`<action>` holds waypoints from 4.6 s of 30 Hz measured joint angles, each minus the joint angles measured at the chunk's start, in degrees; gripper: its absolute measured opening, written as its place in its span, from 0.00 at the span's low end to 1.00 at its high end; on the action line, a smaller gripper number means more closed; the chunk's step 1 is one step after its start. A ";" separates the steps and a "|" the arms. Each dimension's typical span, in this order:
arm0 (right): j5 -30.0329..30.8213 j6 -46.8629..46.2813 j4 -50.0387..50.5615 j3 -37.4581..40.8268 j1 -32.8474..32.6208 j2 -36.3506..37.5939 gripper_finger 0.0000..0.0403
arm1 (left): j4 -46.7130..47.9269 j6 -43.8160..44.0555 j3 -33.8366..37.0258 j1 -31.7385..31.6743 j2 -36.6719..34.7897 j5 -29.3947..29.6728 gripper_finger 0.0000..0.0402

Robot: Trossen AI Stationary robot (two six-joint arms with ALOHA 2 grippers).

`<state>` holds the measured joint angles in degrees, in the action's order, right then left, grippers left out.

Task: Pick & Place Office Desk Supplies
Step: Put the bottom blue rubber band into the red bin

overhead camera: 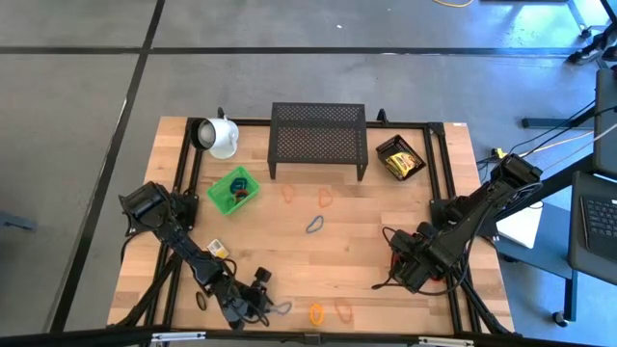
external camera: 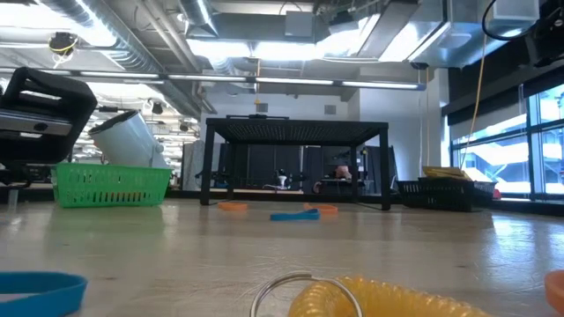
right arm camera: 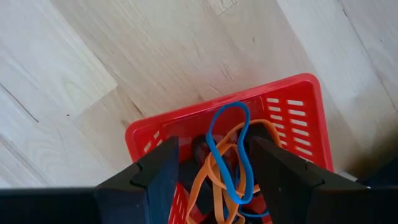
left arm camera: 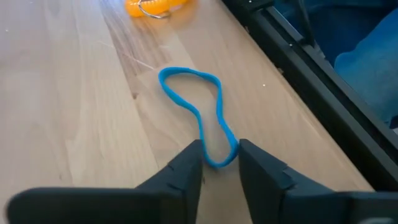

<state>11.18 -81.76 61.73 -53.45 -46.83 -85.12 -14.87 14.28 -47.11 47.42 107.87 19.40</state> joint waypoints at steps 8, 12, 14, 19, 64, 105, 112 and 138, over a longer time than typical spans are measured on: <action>-0.01 -0.01 0.00 0.00 0.00 0.00 0.50 | 0.02 0.13 0.05 -0.07 0.00 0.89 0.02; -0.01 -0.01 0.00 0.00 0.00 0.00 0.50 | -0.18 1.46 0.09 -0.09 0.04 2.78 0.01; -0.02 0.00 -0.03 0.00 0.00 0.00 0.50 | -1.20 1.44 0.23 -0.21 0.04 4.94 0.01; -0.01 0.02 -2.99 0.00 0.00 0.00 0.50 | -10.30 1.44 0.22 -1.38 -0.04 10.84 0.01; 19.16 73.16 -63.65 0.00 7.22 0.00 0.64 | -33.99 -10.60 -9.34 -23.13 -0.20 -0.03 0.01; 16.20 69.58 -60.31 -0.14 8.61 0.37 0.03 | -35.52 -14.05 -10.29 -22.57 -0.22 -7.07 0.22; 16.50 54.63 -38.44 -4.76 6.64 4.14 0.02 | -30.30 -14.10 -10.29 -21.48 -0.23 5.34 0.35; -10.91 -7.78 2.27 3.70 -3.91 4.83 0.09 | -6.65 -1.15 -10.27 -22.55 -0.24 23.19 0.40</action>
<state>0.27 -89.54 64.00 -49.75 -50.74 -80.29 -21.52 13.13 -57.39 24.87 107.63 42.59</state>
